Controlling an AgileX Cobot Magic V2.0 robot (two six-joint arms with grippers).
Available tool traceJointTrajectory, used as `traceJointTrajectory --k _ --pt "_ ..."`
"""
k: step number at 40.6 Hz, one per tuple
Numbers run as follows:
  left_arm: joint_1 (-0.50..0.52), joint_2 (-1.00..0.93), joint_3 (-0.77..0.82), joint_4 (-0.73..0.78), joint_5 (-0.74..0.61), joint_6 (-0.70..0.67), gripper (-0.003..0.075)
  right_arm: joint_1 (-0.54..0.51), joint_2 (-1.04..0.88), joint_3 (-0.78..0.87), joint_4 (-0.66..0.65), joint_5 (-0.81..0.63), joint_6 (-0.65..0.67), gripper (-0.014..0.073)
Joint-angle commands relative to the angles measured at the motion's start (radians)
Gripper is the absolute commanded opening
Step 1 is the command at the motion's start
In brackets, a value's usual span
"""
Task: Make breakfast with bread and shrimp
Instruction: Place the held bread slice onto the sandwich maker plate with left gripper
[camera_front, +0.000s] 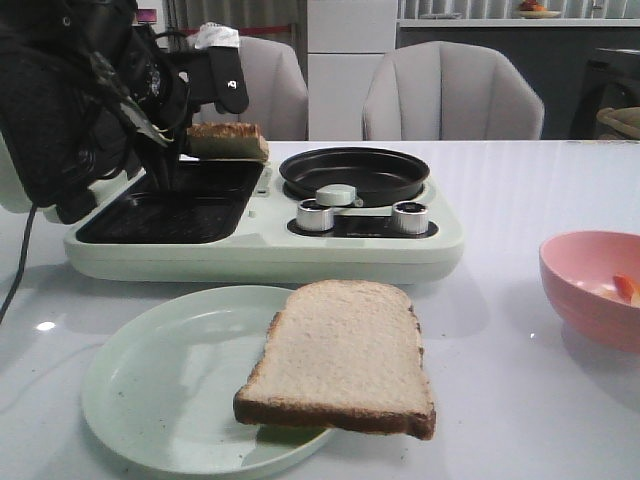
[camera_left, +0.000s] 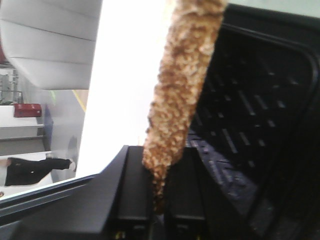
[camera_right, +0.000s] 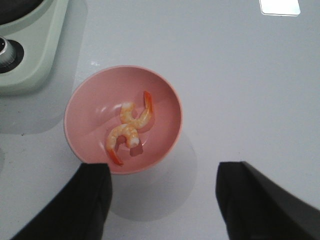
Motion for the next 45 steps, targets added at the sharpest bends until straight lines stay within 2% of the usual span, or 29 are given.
traceJointTrajectory --k 1,5,12,21,31,36,42,45 --pt "0.004 -0.054 -0.032 0.022 0.023 -0.016 0.0106 -0.002 -0.001 -0.032 -0.009 -0.073 -0.006 0.0549" --pt "0.004 -0.054 -0.028 0.022 0.035 -0.016 0.0162 -0.002 -0.001 -0.032 -0.009 -0.073 -0.006 0.0549" --pt "0.004 -0.059 -0.021 0.022 0.078 -0.016 0.0339 -0.002 -0.001 -0.032 -0.009 -0.073 -0.006 0.0549" --pt "0.004 -0.105 0.051 0.022 0.07 -0.016 0.046 -0.002 -0.001 -0.032 -0.009 -0.073 -0.006 0.0549" --pt "-0.001 -0.216 0.154 0.022 0.058 -0.016 0.0478 -0.002 -0.001 -0.032 -0.009 -0.073 -0.006 0.0549" --pt "-0.032 -0.315 0.244 0.013 0.066 -0.08 0.0477 -0.002 -0.001 -0.032 -0.009 -0.073 -0.006 0.0549" --pt "-0.137 -0.443 0.351 -0.02 0.199 -0.08 0.0454 -0.002 -0.001 -0.032 -0.009 -0.073 -0.006 0.0549" --pt "-0.202 -0.499 0.381 -0.11 0.275 -0.076 0.0446 -0.002 -0.001 -0.032 -0.009 -0.073 -0.006 0.0549"
